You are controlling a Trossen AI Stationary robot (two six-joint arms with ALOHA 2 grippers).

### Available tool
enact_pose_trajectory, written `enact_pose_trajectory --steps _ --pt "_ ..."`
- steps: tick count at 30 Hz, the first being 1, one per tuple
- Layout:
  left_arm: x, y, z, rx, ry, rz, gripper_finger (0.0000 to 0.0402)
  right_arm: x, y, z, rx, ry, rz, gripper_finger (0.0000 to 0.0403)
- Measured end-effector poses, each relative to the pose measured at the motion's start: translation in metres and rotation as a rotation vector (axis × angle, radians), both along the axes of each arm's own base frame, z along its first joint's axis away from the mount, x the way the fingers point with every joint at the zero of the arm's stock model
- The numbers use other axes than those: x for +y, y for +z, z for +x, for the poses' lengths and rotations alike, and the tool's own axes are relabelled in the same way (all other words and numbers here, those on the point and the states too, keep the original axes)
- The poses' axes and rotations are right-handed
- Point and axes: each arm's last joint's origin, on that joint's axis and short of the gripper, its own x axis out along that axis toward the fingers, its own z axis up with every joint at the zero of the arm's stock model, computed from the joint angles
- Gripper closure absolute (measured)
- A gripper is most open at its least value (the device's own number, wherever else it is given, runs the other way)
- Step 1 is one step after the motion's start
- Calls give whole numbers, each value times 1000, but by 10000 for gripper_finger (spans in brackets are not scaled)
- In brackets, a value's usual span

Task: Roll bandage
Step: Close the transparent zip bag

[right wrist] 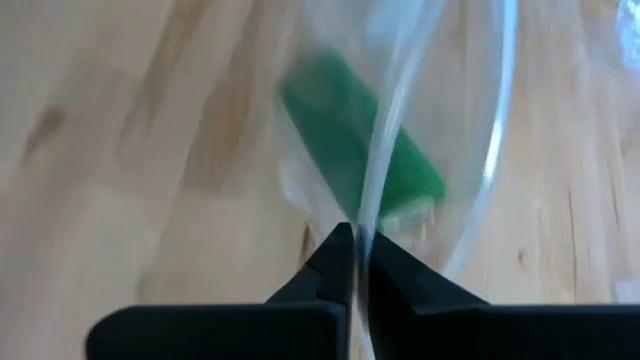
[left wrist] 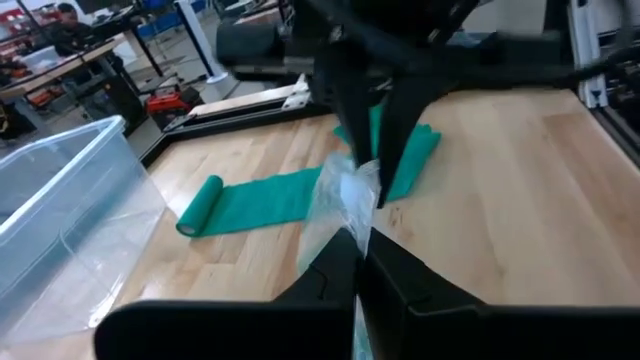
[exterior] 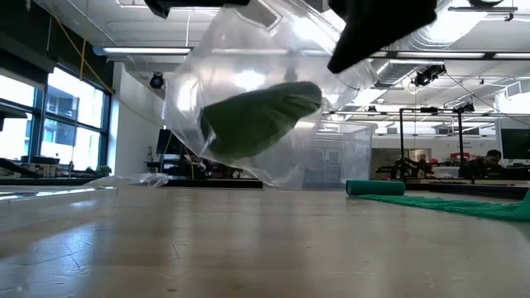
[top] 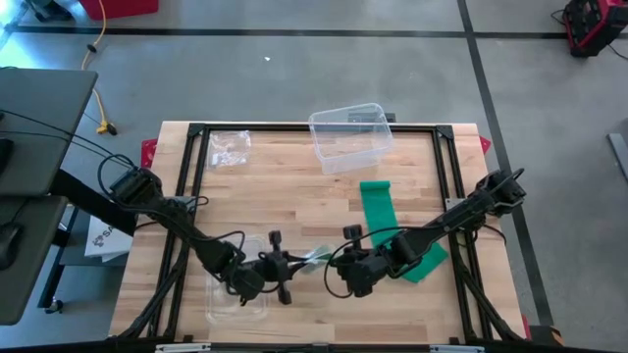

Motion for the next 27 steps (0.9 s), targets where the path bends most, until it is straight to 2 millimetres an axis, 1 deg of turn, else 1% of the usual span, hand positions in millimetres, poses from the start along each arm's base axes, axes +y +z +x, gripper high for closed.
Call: enact_pose_trajectory --steps 2,3,6,8,10,13,15,19,21,23,27 --pt "-1 2 0 5 -1 2 401 -1 2 -4 17 -11 2 378" --pt "-2 2 0 8 0 -2 401 -1 7 -5 17 -25 11 366" --pt "-1 1 0 17 8 -16 401 2 27 -7 -59 -52 85 323" --pt "-1 1 0 13 10 -24 401 8 36 -8 -107 -18 102 299" --pt "-1 1 0 14 5 -26 401 17 43 -8 -158 28 110 285" --pt "-1 1 0 16 1 -28 401 25 55 -5 -251 75 135 280" --pt "-1 1 0 19 -8 -31 401 27 59 -3 -294 92 141 279" --pt "-2 1 0 22 -13 -32 401 26 58 -5 -279 104 99 279" --pt "-2 0 0 24 -15 -32 401 24 56 -7 -259 73 64 279" --pt "-2 0 0 24 -18 -33 402 23 56 -7 -265 50 67 279" --pt "-3 5 1 24 -33 -12 401 24 64 5 -388 38 136 279"
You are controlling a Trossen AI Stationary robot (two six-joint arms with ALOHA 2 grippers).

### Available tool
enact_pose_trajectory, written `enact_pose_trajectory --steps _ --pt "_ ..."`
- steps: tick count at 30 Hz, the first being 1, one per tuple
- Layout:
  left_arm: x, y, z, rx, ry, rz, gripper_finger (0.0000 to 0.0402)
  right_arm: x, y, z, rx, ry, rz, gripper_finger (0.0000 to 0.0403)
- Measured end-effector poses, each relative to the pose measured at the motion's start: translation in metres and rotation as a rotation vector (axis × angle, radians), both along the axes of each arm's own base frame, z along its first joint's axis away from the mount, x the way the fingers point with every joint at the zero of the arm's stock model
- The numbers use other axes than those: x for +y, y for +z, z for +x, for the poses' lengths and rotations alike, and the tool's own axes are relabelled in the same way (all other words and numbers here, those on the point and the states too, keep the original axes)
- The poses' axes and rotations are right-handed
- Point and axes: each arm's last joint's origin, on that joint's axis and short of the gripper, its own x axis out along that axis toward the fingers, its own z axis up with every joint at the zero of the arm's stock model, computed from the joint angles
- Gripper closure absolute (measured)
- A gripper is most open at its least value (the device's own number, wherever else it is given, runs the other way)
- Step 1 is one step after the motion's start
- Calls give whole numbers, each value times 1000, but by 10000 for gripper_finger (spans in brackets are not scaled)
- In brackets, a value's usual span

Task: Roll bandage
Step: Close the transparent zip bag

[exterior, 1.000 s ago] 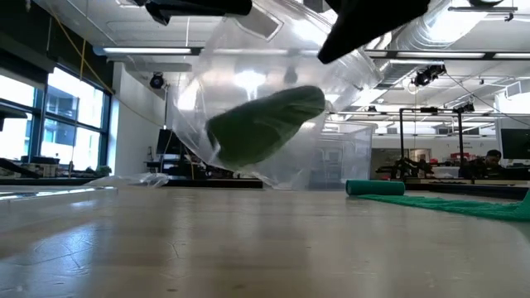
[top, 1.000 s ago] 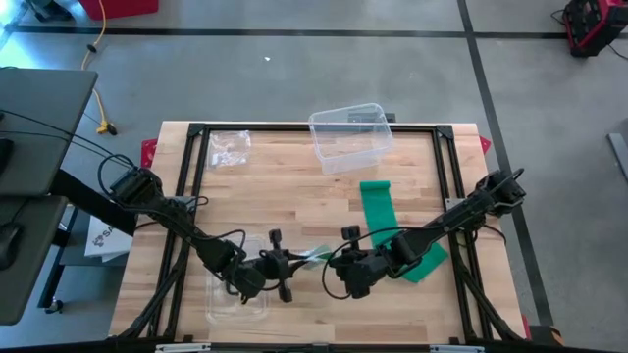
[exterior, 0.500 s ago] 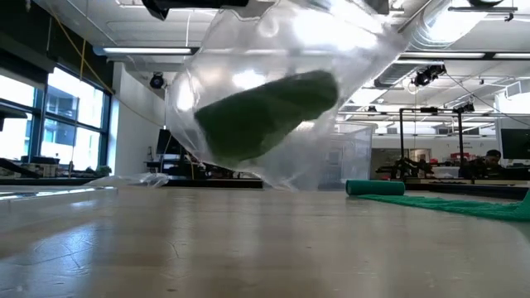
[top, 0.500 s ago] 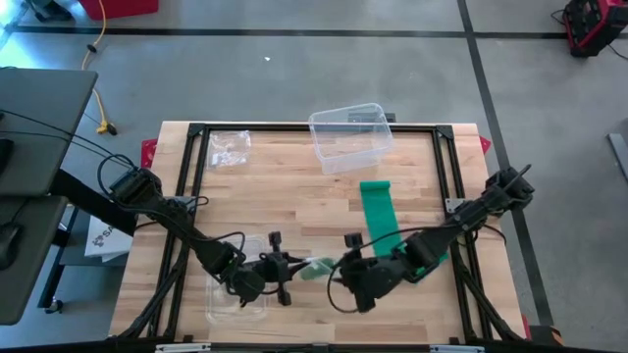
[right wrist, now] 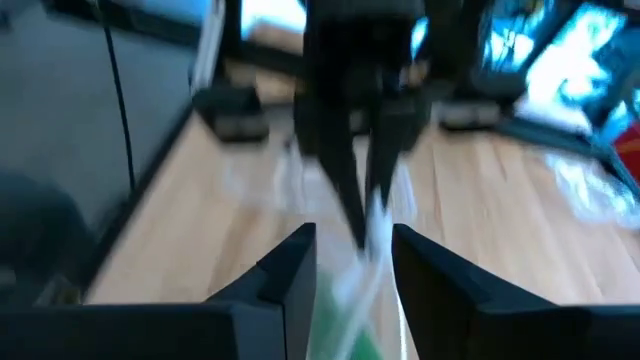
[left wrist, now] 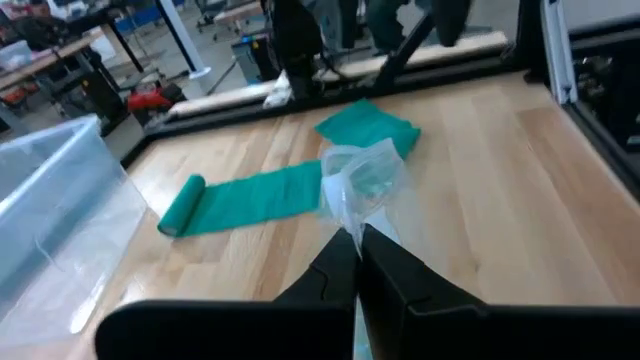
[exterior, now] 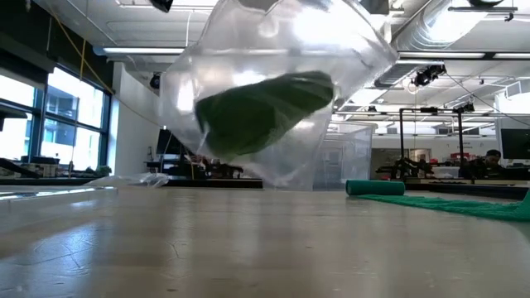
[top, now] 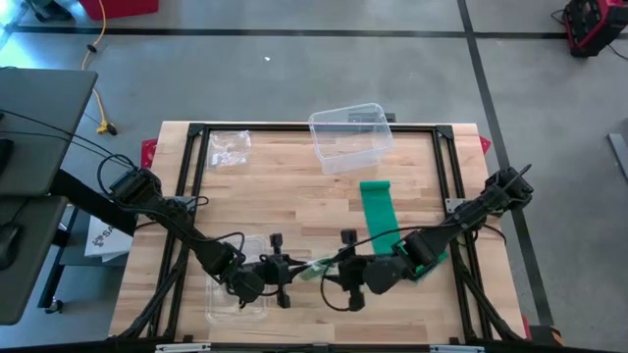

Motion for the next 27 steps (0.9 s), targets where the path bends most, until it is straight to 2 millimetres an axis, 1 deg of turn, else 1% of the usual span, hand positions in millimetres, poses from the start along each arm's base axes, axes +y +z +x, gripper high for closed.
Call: enact_pose_trajectory --steps 2,5,9,12,14,16,19,21,27 --pt "-1 4 1 -8 -4 7 401 0 1 9 -58 20 26 279" --pt "-2 8 3 -9 -10 22 401 -1 -5 23 -101 57 23 279" --pt "-4 11 3 7 -14 33 401 -11 -14 32 -72 11 27 279" --pt "-5 11 3 12 -17 37 401 -15 -18 33 -38 -20 40 285" --pt "-5 11 3 12 -17 37 401 -15 -19 32 -34 -21 44 301" --pt "-5 11 3 12 -17 37 401 -14 -19 32 -30 -18 42 325" --pt "-5 11 3 13 -17 38 401 -14 -20 32 -18 -9 41 374" --pt "-5 11 2 16 -18 41 401 -14 -21 31 -11 -8 36 392" --pt "-10 11 -1 18 -35 42 401 -14 -24 28 27 -20 43 383"
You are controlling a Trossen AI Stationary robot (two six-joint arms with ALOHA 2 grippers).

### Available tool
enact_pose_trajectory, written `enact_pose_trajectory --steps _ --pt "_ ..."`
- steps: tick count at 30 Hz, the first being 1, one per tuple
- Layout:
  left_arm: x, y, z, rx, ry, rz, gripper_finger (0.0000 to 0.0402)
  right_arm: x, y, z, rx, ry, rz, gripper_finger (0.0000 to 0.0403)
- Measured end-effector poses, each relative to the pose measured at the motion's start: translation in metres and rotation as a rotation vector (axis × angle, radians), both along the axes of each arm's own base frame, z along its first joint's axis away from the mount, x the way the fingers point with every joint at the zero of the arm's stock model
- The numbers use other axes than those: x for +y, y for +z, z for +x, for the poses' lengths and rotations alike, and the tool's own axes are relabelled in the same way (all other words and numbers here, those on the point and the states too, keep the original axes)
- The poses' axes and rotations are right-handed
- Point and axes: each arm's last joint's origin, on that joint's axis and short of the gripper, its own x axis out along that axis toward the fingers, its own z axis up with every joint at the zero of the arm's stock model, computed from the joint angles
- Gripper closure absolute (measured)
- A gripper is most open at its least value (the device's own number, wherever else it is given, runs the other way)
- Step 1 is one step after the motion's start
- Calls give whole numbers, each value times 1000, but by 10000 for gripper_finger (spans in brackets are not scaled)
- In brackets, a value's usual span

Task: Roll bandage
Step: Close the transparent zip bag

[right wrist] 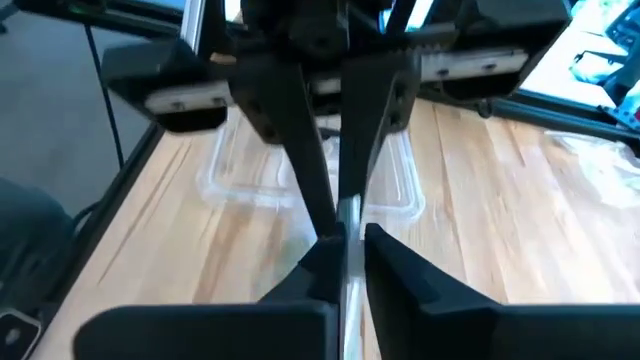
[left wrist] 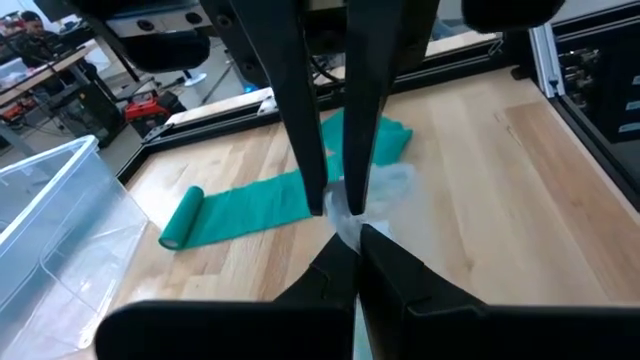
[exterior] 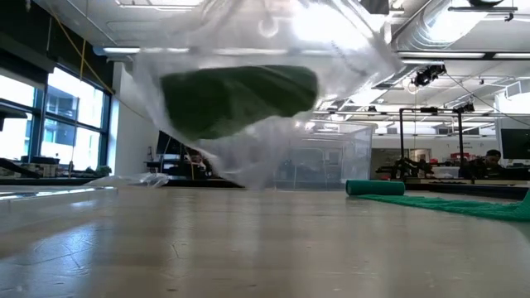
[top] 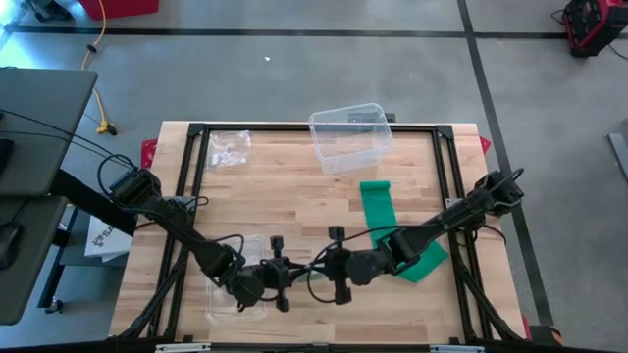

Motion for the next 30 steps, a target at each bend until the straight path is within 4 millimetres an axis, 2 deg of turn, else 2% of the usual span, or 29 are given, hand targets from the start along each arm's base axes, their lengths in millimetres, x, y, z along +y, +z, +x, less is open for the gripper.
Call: enact_pose_trajectory --steps 8,15,25,30 --pt "-3 -1 -3 4 -4 8 401 5 -3 -5 29 18 -14 402" --pt "-3 -1 -3 5 0 11 401 4 -7 -7 80 3 -4 401" --pt "-4 -1 -3 9 -32 -27 401 5 -13 -12 196 127 47 401" --pt "-3 -3 -2 35 -52 -64 401 1 -10 -17 207 82 19 389"
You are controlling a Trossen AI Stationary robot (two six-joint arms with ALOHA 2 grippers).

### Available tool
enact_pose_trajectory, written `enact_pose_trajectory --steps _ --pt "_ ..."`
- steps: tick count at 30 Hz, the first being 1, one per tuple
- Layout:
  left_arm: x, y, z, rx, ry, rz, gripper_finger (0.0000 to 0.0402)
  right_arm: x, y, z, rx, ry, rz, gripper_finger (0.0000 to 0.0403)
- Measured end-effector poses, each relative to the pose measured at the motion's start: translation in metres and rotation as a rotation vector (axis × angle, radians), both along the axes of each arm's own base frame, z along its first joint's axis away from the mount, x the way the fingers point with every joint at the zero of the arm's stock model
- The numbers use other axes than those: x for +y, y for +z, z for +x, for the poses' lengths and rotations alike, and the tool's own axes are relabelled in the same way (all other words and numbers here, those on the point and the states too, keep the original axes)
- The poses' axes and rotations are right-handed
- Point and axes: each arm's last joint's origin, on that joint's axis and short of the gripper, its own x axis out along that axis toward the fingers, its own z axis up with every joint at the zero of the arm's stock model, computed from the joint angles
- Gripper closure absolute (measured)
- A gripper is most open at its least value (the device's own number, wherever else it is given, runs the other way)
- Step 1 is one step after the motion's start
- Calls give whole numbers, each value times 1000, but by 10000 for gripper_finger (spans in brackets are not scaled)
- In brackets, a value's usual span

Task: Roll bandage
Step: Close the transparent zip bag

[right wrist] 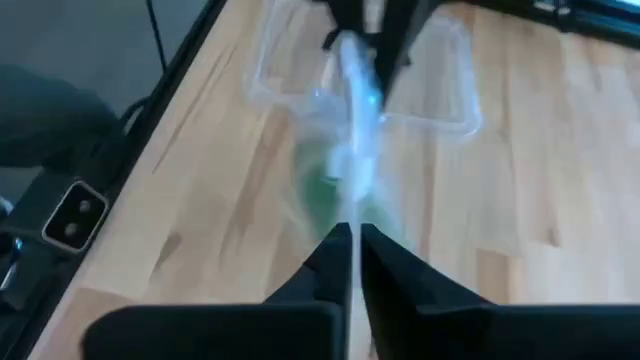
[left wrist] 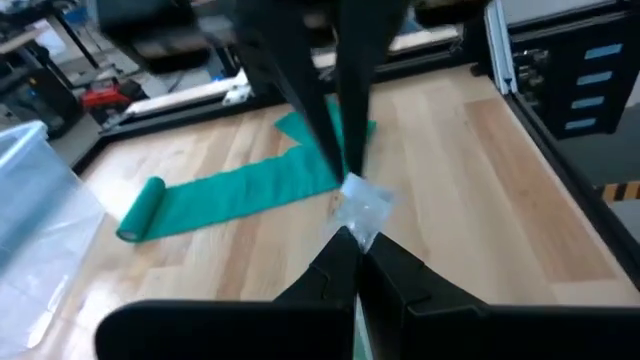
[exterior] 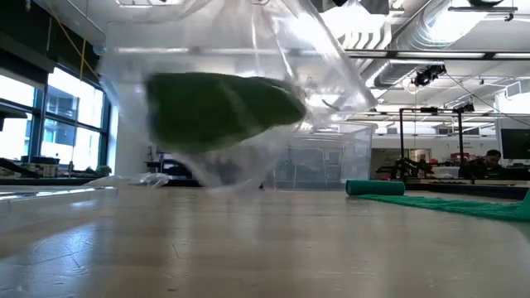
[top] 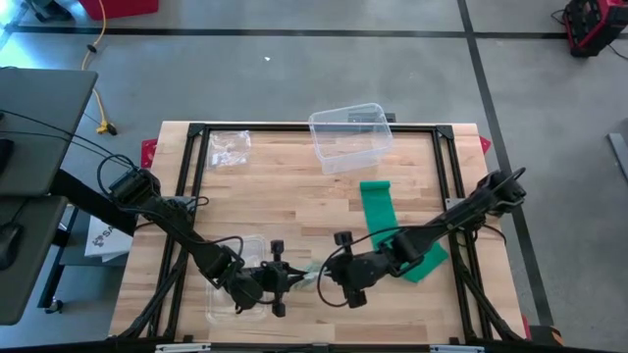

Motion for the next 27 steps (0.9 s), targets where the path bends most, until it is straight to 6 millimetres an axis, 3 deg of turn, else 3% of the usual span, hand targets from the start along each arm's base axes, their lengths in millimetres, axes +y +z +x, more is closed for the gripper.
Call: enact_pose_trajectory --steps 8,11,14,20,27 --pt "1 -3 -1 25 10 -11 401 -2 16 -1 -84 -56 73 271" --pt "2 -3 0 25 13 -12 401 3 12 5 -121 -51 92 228" --pt "3 -3 0 23 17 -20 401 6 3 10 -109 -58 80 212" --pt "2 -3 0 27 7 -42 401 6 -8 15 -106 -98 33 248" --pt "1 -2 1 31 -37 -101 374 4 -15 11 -36 -102 -13 388"
